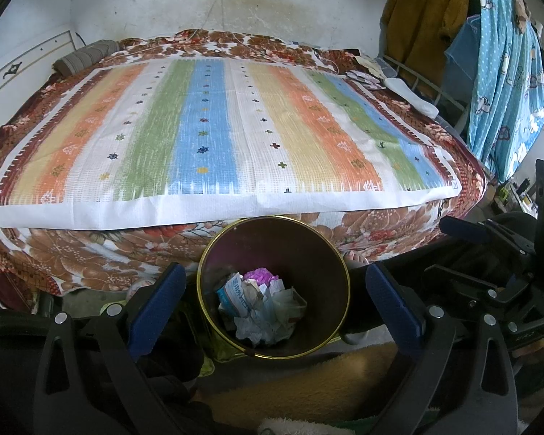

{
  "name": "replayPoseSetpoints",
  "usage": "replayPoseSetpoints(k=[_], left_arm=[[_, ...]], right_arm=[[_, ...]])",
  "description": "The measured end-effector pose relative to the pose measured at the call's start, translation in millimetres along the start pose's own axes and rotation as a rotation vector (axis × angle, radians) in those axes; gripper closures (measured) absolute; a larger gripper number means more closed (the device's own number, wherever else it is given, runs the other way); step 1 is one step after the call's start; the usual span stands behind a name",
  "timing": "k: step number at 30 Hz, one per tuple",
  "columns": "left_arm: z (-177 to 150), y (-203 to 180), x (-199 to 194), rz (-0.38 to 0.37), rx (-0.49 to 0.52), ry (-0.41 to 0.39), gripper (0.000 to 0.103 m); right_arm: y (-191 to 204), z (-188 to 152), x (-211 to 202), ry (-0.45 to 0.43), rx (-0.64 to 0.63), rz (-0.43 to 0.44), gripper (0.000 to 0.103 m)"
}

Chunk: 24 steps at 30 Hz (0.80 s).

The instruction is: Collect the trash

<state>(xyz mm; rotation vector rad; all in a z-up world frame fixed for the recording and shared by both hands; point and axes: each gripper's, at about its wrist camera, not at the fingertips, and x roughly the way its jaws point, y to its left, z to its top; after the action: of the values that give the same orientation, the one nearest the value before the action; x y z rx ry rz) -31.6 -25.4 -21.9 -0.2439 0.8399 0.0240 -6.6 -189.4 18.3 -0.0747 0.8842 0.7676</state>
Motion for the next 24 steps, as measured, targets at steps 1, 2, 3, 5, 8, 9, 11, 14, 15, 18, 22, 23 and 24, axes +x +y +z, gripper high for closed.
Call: replayPoseSetpoints(k=[1, 2, 3, 5, 8, 9, 11, 14, 15, 18, 22, 23, 24], left_arm=[[-0.1, -0.2, -0.4, 0.001, 0.000, 0.000, 0.006], [0.3, 0.0, -0.1, 0.000, -0.001, -0.001, 0.006], [0.5, 0.1, -0.3, 0.002, -0.003, -0.002, 0.006], [-1.7, 0.4, 0.2, 0.001, -0.007, -0.001, 0.006], [-2.0, 0.5, 0.1, 0.004, 0.000, 0.000, 0.006], [-2.5, 1.0, 0.3, 0.003, -0.001, 0.000, 0.006], [-4.2, 0.7, 0.6, 0.004, -0.003, 0.001, 0.006], [-4.2, 0.0, 1.2, 0.005, 0.001, 0.001, 0.006], [-5.4, -0.1, 1.3, 0.006, 0.003, 0.002, 0.006], [-5.1, -0.1, 1.3, 0.005, -0.001, 0.002, 0.006], [-5.3, -0.5, 0.9, 0.002, 0.000, 0.001, 0.006], [-4.7, -0.6, 1.1, 0.002, 0.001, 0.001, 0.006], [-5.7, -0.9, 1.3, 0.001, 0.002, 0.000, 0.006]], right_arm=[[0.7, 0.5, -0.1, 0.000, 0.000, 0.000, 0.009], [0.3, 0.5, 0.0, 0.000, 0.000, 0.001, 0.009], [-0.1, 0.1, 0.1, 0.000, 0.000, 0.000, 0.009], [0.4, 0.5, 0.2, 0.000, 0.001, 0.001, 0.009], [0.4, 0.4, 0.4, 0.002, -0.001, 0.001, 0.009], [0.3, -0.4, 0.7, 0.002, -0.001, 0.000, 0.009], [0.5, 0.0, 0.6, 0.000, 0.000, 0.001, 0.009], [1.2, -1.1, 0.3, 0.002, 0.001, 0.002, 0.009], [2.2, -1.1, 0.3, 0.002, 0.000, 0.002, 0.009], [1.4, -1.0, 0.2, 0.002, 0.000, 0.001, 0.009], [1.0, -1.0, 0.4, 0.002, 0.001, 0.001, 0.009], [0.6, -1.1, 0.4, 0.002, 0.001, 0.001, 0.009], [0.6, -1.1, 0.4, 0.002, 0.001, 0.001, 0.009]])
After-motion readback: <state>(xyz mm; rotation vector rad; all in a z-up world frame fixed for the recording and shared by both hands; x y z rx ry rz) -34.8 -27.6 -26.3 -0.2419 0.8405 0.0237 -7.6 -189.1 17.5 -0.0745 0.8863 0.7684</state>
